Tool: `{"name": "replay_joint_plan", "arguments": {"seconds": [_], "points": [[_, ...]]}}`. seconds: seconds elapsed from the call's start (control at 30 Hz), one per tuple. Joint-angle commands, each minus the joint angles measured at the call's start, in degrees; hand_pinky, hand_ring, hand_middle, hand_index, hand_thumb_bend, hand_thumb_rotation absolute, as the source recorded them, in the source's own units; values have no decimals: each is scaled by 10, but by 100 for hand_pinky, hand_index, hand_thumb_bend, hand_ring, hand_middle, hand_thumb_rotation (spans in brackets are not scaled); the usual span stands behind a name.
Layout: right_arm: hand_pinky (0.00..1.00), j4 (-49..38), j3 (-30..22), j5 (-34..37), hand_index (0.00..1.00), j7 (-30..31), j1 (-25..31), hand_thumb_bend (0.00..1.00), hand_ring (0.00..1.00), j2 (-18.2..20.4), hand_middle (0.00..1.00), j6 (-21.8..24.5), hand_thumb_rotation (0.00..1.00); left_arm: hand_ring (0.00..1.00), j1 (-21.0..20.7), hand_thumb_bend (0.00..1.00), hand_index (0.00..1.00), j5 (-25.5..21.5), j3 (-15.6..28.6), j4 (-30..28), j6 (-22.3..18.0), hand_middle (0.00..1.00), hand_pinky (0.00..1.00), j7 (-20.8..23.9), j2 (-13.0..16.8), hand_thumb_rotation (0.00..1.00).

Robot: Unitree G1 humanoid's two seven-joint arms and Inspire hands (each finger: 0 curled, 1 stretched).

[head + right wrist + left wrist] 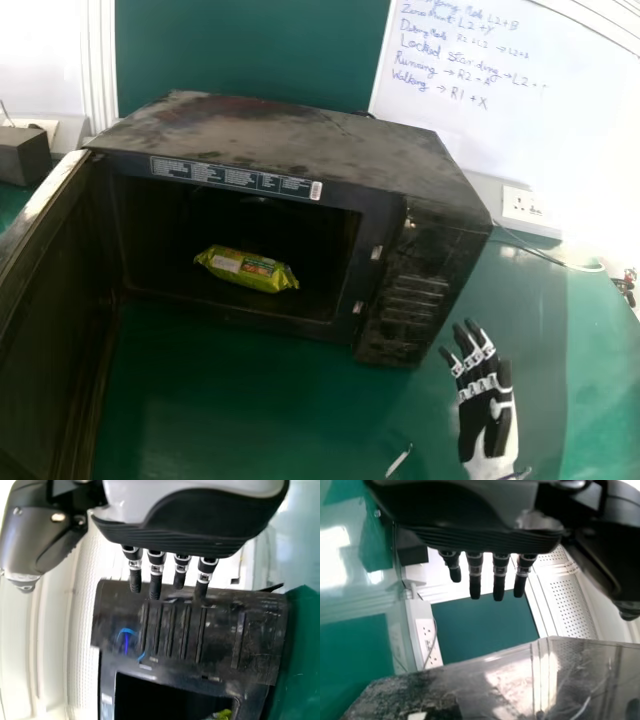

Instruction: Put biscuit inside oven

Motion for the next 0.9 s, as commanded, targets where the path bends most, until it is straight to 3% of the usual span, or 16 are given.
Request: {"name": "replay_joint_plan", "arguments": {"seconds": [0.0, 0.23, 0.6, 0.87], "points": [[90, -14, -17, 20, 95, 6, 1, 98, 90, 8, 93, 23, 84, 95, -9, 100, 96, -11, 0, 27, -34, 97, 88, -19, 10, 100], [90, -19, -54, 45, 97, 26, 0, 100, 91, 12, 94, 61, 93, 96, -22, 100, 96, -22, -6, 72, -102, 97, 90, -58, 17, 100], [82, 0, -99, 35, 95, 47, -18, 100, 89, 8, 93, 65, 91, 96, -35, 100, 93, -36, -15, 112, -183, 95, 93, -87, 18, 100], [83, 5, -118, 30, 95, 48, -32, 100, 87, 8, 92, 75, 92, 95, -29, 100, 93, -27, -29, 112, -241, 95, 91, -94, 18, 100]]}}
